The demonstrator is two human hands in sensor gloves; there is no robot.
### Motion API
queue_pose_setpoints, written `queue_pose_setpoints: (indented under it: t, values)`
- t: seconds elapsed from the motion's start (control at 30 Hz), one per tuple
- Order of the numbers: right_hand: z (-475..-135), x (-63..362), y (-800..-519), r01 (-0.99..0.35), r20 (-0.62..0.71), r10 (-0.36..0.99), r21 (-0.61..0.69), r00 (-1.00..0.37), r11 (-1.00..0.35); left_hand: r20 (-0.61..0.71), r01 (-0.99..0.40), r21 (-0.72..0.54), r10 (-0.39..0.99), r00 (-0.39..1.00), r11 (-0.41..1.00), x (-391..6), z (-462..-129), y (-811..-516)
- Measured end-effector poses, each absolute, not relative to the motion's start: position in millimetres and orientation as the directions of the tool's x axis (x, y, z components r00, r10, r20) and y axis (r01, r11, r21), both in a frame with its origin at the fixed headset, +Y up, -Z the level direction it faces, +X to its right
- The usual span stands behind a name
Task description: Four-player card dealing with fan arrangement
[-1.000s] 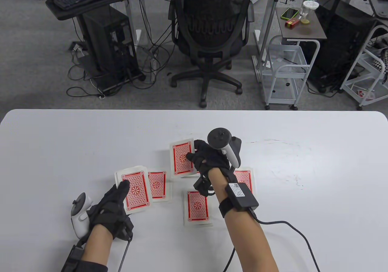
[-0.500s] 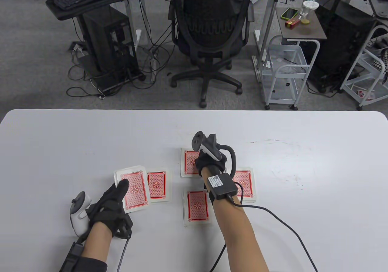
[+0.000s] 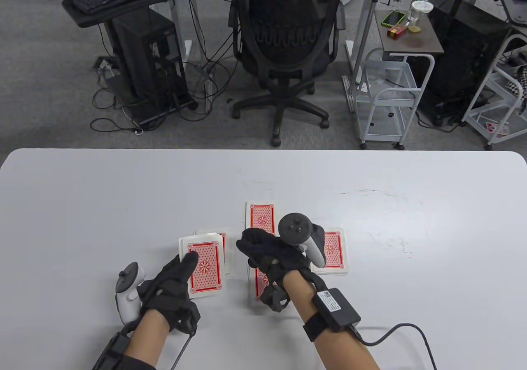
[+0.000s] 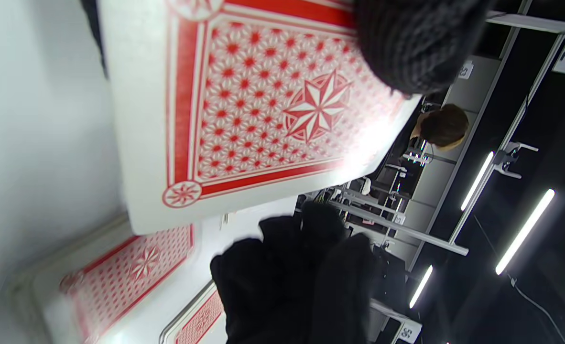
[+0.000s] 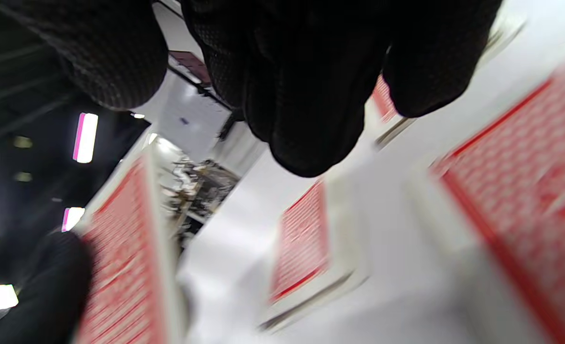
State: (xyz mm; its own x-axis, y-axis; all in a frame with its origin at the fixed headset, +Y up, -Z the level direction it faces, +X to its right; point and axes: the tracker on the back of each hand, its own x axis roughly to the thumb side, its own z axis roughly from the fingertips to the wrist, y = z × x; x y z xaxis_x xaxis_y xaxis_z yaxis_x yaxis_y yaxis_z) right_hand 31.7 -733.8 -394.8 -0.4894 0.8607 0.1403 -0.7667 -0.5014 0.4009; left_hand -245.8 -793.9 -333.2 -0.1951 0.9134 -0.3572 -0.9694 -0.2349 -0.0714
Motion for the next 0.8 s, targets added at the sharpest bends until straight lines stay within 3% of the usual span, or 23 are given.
queue_pose_setpoints:
  t: [0.17, 0.37, 0.57, 0.8]
  values:
    - [-371.0, 13.5, -742.6, -0.719, 0.167, 0.810, 0.384, -0.563, -0.579, -0.345, -0.970, -0.098, 0.922, -0.177, -0.223, -230.1, -327.5, -793.2]
    - [-364.4, 16.1, -741.3, -0.785, 0.130, 0.822, 0.245, -0.555, -0.569, -0.336, -0.974, -0.084, 0.926, -0.171, -0.211, -228.5, -324.2, -792.0]
    - [-373.3, 37.9, -748.1, -0.881, 0.032, 0.927, 0.298, -0.375, -0.367, -0.321, -0.956, -0.126, 0.923, -0.215, -0.266, -228.8, -327.1, -788.7]
    - [-397.5, 101.0, -729.0, -0.907, -0.011, 0.921, 0.177, -0.389, -0.381, -0.316, -0.962, -0.067, 0.920, -0.230, -0.264, -243.5, -327.7, -789.7]
